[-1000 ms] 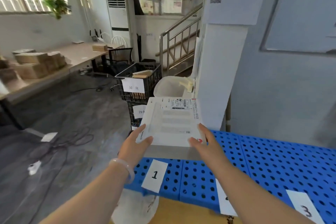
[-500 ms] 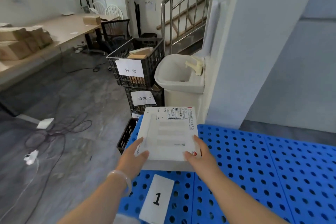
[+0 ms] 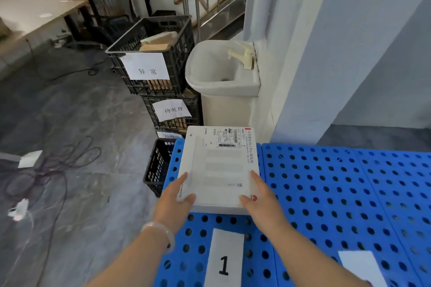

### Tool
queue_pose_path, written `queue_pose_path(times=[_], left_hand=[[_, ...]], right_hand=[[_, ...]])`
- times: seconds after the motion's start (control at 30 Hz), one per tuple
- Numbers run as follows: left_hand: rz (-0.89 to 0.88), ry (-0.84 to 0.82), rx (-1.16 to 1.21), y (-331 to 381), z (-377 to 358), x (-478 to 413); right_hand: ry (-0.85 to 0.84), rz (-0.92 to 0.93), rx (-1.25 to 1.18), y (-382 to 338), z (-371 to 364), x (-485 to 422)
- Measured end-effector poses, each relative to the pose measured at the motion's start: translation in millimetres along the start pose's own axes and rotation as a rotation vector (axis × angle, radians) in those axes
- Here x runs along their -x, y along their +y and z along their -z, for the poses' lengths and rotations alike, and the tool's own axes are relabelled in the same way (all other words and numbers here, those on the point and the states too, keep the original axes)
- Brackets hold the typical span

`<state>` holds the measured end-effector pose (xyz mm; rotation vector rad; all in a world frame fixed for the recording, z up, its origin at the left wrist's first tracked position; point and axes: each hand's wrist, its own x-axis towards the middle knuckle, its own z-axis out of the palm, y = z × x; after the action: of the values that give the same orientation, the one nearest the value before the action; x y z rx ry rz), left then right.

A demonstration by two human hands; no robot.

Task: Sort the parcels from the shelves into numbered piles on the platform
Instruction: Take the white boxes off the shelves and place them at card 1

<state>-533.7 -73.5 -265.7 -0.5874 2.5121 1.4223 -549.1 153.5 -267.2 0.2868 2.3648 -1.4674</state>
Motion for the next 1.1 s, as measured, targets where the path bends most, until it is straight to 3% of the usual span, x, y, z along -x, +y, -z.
queue_pose_path(times=[0.1, 0.23, 0.5, 0.77, 1.1], left_hand=[[-0.056, -0.036, -0.068, 3.5, 7.4, -1.7], [-0.164, -0.049, -0.419, 26.8, 16.5, -4.4], [-0.790, -0.164, -0.812, 136.4, -32.2, 42.6], [-1.215, -0.246, -0.849, 240.6, -119.6, 154.8], [-1.609, -0.316, -0.666, 335.1, -272.6, 390.7]], right_hand=[[-0.008, 0.000, 0.140, -10.8, 1.2, 0.3], [0.098, 0.105, 0.281, -33.6, 17.8, 16.0], [0.328, 0.134, 0.784, -43.8, 84.4, 114.2], [0.611, -0.042, 0.944, -18.3, 202.3, 243.5], [0.930, -0.252, 0.951, 68.4, 345.7, 458.7]])
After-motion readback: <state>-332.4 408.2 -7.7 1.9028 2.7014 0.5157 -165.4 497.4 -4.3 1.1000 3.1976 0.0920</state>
